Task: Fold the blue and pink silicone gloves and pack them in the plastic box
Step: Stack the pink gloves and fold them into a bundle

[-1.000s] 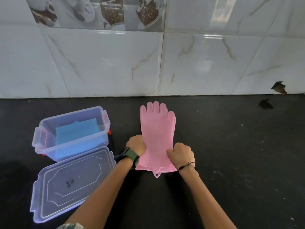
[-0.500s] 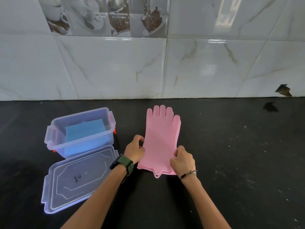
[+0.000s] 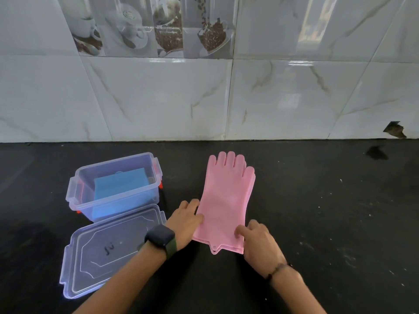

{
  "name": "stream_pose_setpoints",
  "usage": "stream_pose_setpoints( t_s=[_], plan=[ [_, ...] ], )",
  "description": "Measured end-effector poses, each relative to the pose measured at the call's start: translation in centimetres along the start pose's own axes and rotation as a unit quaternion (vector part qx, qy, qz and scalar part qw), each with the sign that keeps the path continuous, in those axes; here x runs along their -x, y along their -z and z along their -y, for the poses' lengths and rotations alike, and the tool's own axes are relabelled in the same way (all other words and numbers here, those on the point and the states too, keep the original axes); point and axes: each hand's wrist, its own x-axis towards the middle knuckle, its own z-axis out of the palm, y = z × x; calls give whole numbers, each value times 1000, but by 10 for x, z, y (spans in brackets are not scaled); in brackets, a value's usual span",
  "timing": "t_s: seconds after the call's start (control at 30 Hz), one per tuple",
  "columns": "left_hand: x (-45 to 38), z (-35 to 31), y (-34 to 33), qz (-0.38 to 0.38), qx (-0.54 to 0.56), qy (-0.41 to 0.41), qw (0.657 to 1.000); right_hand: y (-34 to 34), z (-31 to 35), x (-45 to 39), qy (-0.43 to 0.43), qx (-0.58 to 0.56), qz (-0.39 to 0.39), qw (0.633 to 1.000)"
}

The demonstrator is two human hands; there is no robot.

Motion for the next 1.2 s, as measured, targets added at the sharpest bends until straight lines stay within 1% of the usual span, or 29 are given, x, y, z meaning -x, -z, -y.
stream_pose_setpoints(
  t_s=[0.07,0.13,0.17,0.27,0.33,0.37,0.4,0.47,0.5,0.53,0.6,0.63,0.67,0.7,0.77,0.83,0.9,1.0,1.03,1.1,1.13,1.17,1.2],
  plan=[
    [6,2,-2,47,-127,-78,988,1,-19,11,127,79,-35,988],
    [7,3,-4,64,-182,-109,975,4,-33,13,237,146,-69,958],
    [6,4,-4,56,-192,-122,972,5,-38,11,272,165,-84,944],
    [1,5,1,31,-178,-136,974,11,-38,2,320,158,-109,928],
    [-2,6,4,15,-118,-132,984,10,-39,-1,324,141,-125,927],
    [-1,4,6,11,-73,-130,989,9,-41,-1,320,110,-130,932],
    [1,3,8,7,-21,-128,992,8,-43,1,304,45,-128,943],
    [5,-1,11,-5,95,-117,989,10,-51,7,204,-141,-105,963],
    [7,-3,13,-11,158,-102,982,13,-54,9,149,-236,-92,956],
    [7,-6,15,-18,227,-82,970,18,-57,9,106,-318,-94,938],
    [2,-14,21,-44,358,-15,933,30,-56,-3,49,-422,-135,895],
    [-5,-17,24,-67,405,25,912,35,-53,-15,23,-447,-157,880],
    [-14,-19,26,-92,438,68,892,39,-48,-29,-8,-454,-168,875],
    [-24,-21,26,-109,458,114,875,42,-43,-44,-44,-441,-168,880],
    [-43,-24,24,-111,475,214,846,43,-33,-72,-111,-365,-145,913],
    [-56,-24,16,-106,475,282,827,39,-25,-91,-150,-263,-111,947],
    [-62,-22,7,-122,435,303,839,33,-21,-100,-156,-197,-100,963],
    [-62,-24,0,-155,325,280,890,28,-21,-105,-142,-145,-110,973],
    [-62,-26,-2,-163,261,259,916,28,-22,-106,-136,-134,-113,975],
    [-60,-29,-3,-162,73,177,968,26,-23,-107,-118,-115,-118,979],
    [-57,-31,-2,-146,2,128,981,25,-24,-106,-109,-104,-120,981],
    [-56,-32,-1,-118,-33,84,989,24,-26,-105,-101,-90,-123,983],
    [-54,-31,-1,-88,-45,52,994,22,-29,-104,-93,-74,-126,985]
  ],
)
